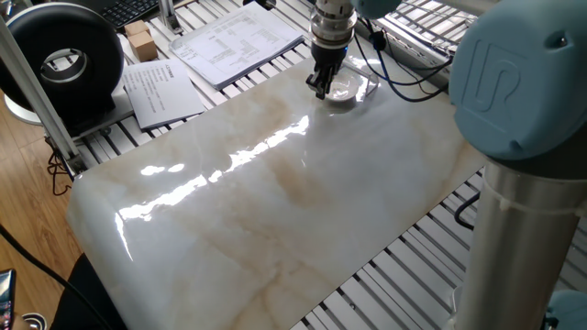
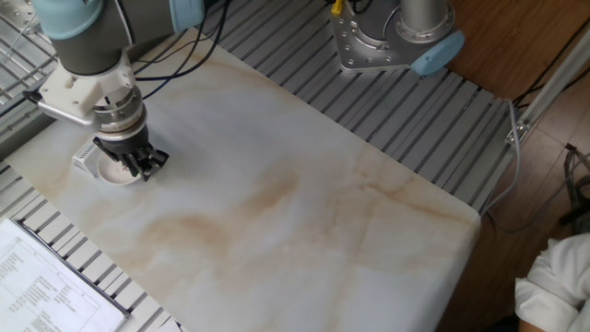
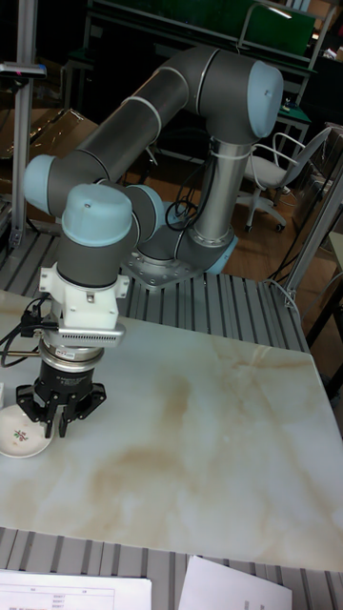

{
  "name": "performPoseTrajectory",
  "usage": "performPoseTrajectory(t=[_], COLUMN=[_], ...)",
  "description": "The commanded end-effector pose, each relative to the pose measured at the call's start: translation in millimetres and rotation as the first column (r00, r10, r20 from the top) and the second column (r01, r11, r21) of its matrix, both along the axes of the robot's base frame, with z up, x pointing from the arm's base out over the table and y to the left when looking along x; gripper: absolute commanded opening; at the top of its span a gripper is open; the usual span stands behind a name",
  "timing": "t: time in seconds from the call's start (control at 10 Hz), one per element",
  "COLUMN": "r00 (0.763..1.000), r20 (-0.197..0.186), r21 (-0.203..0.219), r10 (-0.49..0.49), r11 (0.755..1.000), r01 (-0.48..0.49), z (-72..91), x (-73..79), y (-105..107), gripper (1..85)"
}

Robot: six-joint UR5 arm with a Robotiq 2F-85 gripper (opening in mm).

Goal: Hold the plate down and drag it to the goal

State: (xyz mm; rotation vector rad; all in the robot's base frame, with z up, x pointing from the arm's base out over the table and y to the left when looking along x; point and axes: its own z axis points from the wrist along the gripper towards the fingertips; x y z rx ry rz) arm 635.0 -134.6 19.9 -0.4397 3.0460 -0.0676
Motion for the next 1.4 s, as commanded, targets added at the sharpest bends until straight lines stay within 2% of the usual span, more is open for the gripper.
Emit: performPoseTrajectory(t=[0.0,0.4,0.7,1.3], r00=[1.0,1.0,1.0,1.0], r20=[0.012,0.016,0.014,0.01], r21=[0.004,-0.008,-0.036,-0.044], r10=[-0.011,-0.001,0.005,0.028], r11=[1.0,1.0,0.999,0.999], r01=[0.011,0.001,-0.005,-0.028], z=[-4.3,-3.1,1.5,4.6], x=[0.4,0.2,-1.8,-2.9], y=[0.1,-7.4,-18.5,-29.0], gripper=[24.0,21.7,10.0,7.7])
